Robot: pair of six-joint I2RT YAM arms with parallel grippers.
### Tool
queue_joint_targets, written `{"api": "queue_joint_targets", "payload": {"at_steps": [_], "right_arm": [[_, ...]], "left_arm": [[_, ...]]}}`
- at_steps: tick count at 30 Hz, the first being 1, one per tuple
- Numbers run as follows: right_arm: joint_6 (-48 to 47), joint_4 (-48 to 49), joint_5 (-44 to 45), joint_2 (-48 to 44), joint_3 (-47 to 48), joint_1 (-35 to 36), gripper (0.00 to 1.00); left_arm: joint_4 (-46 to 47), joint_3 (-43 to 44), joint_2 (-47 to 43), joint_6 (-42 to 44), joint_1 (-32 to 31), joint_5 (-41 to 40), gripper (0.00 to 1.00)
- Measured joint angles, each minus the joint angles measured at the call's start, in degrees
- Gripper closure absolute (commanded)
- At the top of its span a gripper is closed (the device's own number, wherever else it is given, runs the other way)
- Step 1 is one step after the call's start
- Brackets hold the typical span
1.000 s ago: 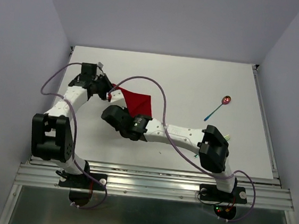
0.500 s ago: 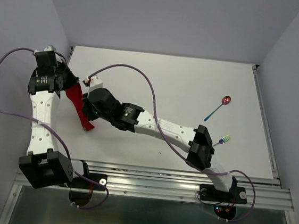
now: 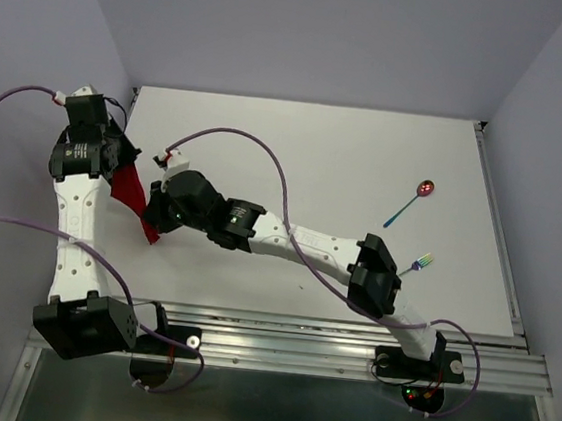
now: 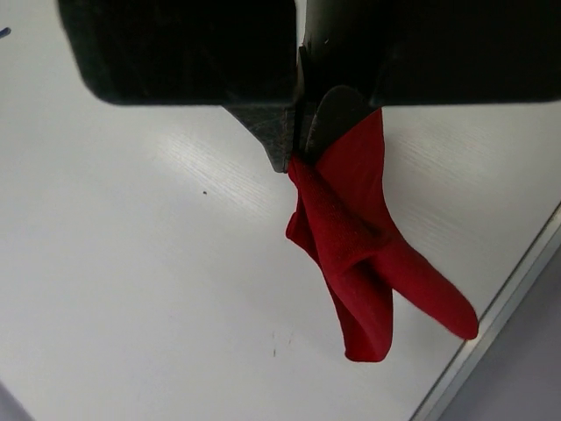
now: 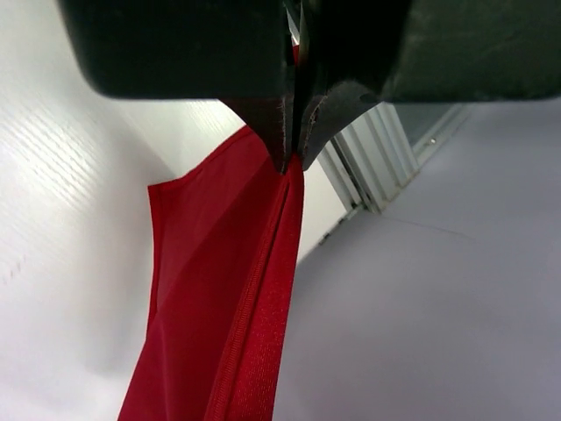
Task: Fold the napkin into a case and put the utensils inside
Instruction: Turn over the upper triangle folded napkin at the center of the board.
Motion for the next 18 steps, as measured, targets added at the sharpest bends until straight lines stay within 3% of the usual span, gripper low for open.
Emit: {"api": "queue_joint_targets", "payload": {"at_steps": [12, 18], "right_arm": [[6.6, 8.7, 2.4, -10.4, -28.4, -3.2, 0.99], [7.9, 10.3, 3.5, -14.6, -34.4, -5.0, 0.99]], "left_arm": [[3.5, -8.7, 6.5, -3.0, -10.9, -1.6, 1.0], [6.9, -9.1, 8.3, -4.8, -14.4, -0.7, 1.0]]}}
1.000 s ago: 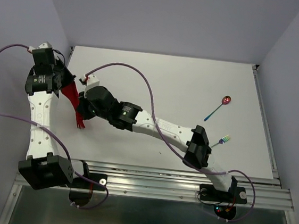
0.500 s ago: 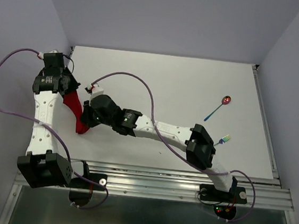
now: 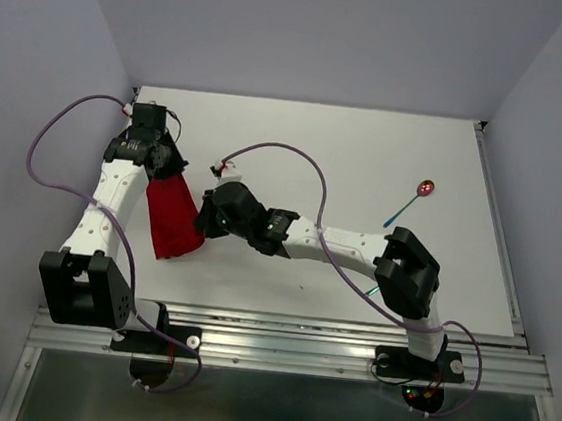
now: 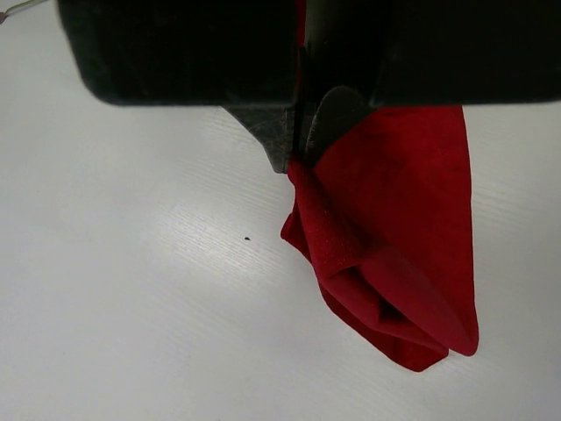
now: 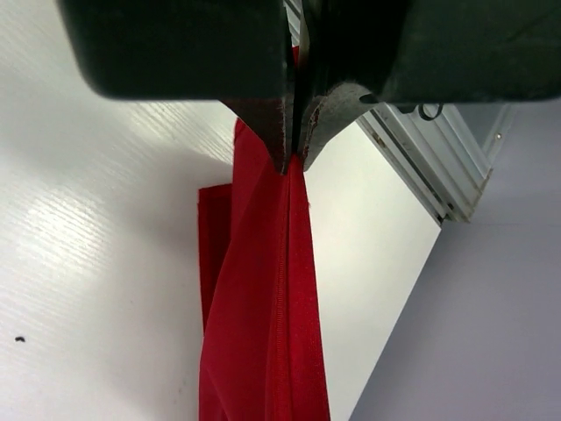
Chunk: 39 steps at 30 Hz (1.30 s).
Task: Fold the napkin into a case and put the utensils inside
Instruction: Turn over the upper triangle folded napkin at the center of the board.
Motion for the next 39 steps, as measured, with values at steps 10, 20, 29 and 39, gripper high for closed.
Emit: {"api": "queue_joint_targets", "payload": {"at_steps": [10, 20, 29, 39], "right_arm": [[-0.1, -0.1, -4.7, 3.9, 10.2, 0.0, 0.99], [-1.1, 0.5, -10.3, 12.4, 26.7, 3.0, 0.99], [-0.8, 6.6, -7.8, 5.6, 13.5, 2.7, 0.99], [4.5, 11.4, -0.4, -6.1, -19.8, -2.5, 0.99]], "left_arm": [[-1.2, 3.6, -0.5, 2.8, 5.0, 0.0, 1.0], [-10.2, 14.3, -5.2, 7.1, 14.0, -3.6, 1.0], [-12.1, 15.4, -2.3, 7.1, 1.8, -10.2, 1.0], [-1.1, 6.6, 17.6, 0.8, -18.6, -10.2, 1.0]]}}
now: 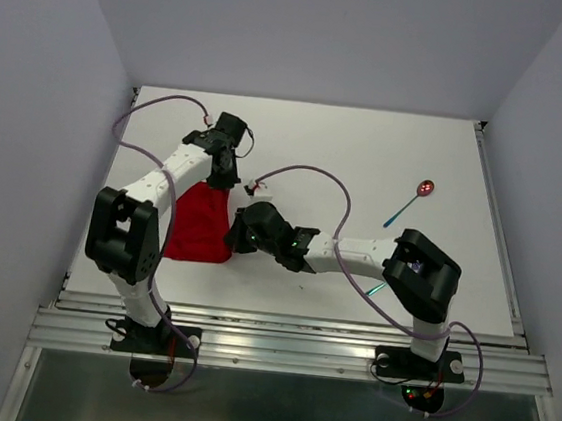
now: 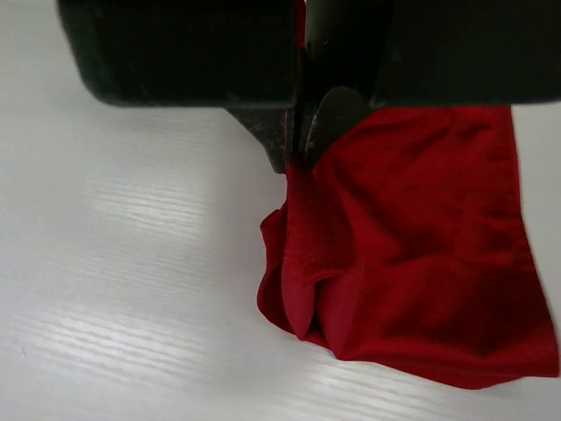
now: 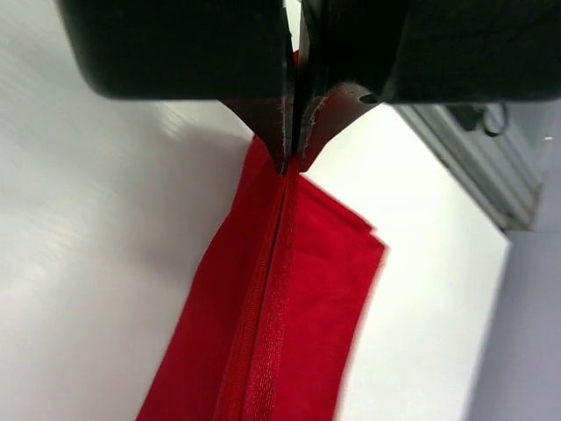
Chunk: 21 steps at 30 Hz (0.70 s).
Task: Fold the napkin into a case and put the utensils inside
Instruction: Turn over the upper triangle folded napkin at the center of the board.
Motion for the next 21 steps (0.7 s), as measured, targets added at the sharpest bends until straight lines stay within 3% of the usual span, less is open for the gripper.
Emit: {"api": "queue_joint_targets", "payload": {"at_steps": [6, 21], "right_arm": [[2.2, 0.5, 3.8, -5.4, -10.3, -0.5, 0.99], [5.8, 0.8, 8.7, -11.5, -20.1, -2.9, 0.99]], "left_arm": [[3.3, -0.1, 6.0, -2.6, -6.3, 2.4, 1.0], [5.2, 6.6, 15.2, -4.7, -12.9, 3.6, 1.0]]}}
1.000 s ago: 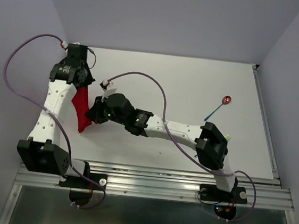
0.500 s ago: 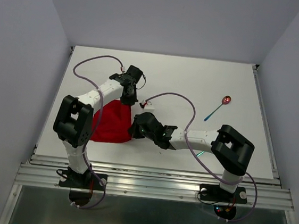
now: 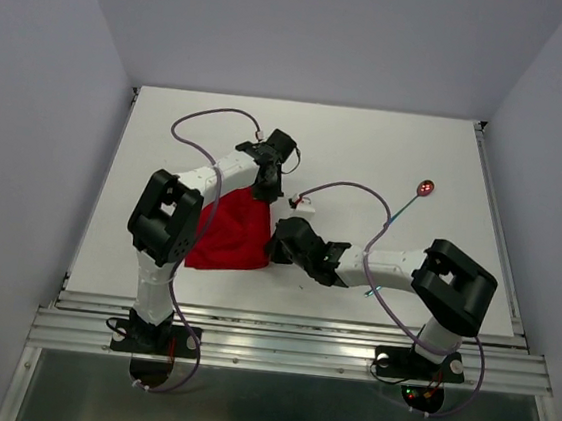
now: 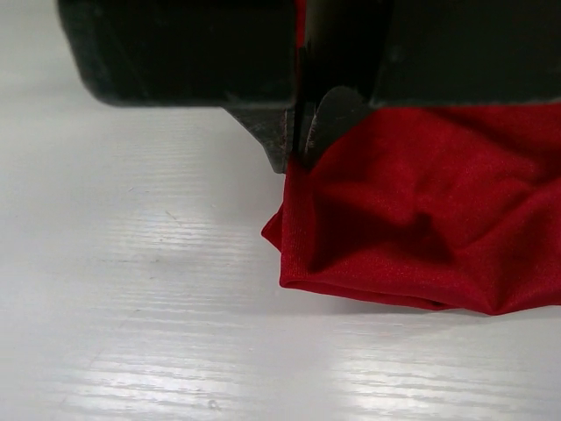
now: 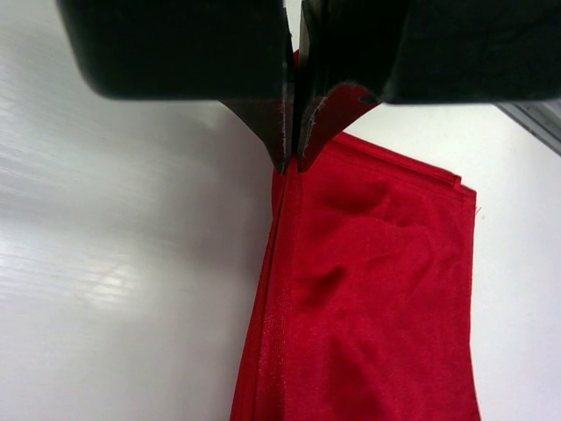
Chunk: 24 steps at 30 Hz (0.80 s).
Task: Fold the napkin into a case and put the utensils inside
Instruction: Turn over the upper triangle folded napkin at the center of the board.
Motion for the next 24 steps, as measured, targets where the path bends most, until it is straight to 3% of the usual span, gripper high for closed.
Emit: {"api": "queue_joint_targets", "payload": {"at_steps": [5, 24], "right_arm": [[0.6, -0.1, 1.2, -2.1, -2.6, -0.9, 0.95], [0.9, -0.5, 3.4, -7.5, -9.1, -1.5, 0.99]], "left_arm": [[0.1, 3.3, 2.7, -0.2, -2.7, -0.4, 1.0], [0.6, 5.3, 5.4, -1.1, -7.0, -1.7, 1.0]]}}
